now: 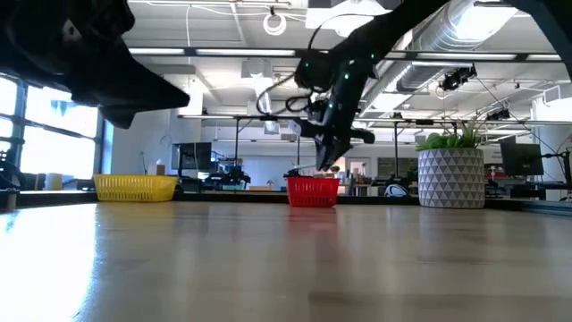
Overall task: Sort crayons/erasers/pens/pencils in bins
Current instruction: Put the light blue pen into the red bin, then return to Home Position
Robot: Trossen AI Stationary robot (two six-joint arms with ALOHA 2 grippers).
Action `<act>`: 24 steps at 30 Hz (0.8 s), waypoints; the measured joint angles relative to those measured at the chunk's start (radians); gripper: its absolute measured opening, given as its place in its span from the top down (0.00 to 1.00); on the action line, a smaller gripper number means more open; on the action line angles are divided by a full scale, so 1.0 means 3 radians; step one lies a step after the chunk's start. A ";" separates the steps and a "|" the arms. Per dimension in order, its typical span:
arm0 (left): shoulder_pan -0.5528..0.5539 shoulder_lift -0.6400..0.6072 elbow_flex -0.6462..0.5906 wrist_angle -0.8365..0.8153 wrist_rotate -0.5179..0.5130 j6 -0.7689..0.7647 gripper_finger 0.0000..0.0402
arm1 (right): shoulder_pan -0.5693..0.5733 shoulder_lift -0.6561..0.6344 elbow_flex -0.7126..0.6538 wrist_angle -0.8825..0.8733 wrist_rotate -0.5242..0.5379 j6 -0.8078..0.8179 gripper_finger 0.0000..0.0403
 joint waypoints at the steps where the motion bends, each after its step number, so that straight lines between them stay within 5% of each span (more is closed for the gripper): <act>1: 0.0039 -0.0020 0.0001 0.0013 0.0055 0.0053 1.00 | -0.0040 0.0042 -0.0005 0.0000 -0.0028 0.0016 0.94; 12: 0.0452 -0.0381 0.0001 -0.0006 0.0461 0.0419 1.00 | -0.0076 0.0195 -0.0004 0.0199 -0.0086 0.0051 0.93; 24: 0.0678 -0.0543 0.0001 -0.0065 0.0789 0.0501 1.00 | -0.0100 0.0195 -0.0004 0.0212 -0.0024 0.0059 0.78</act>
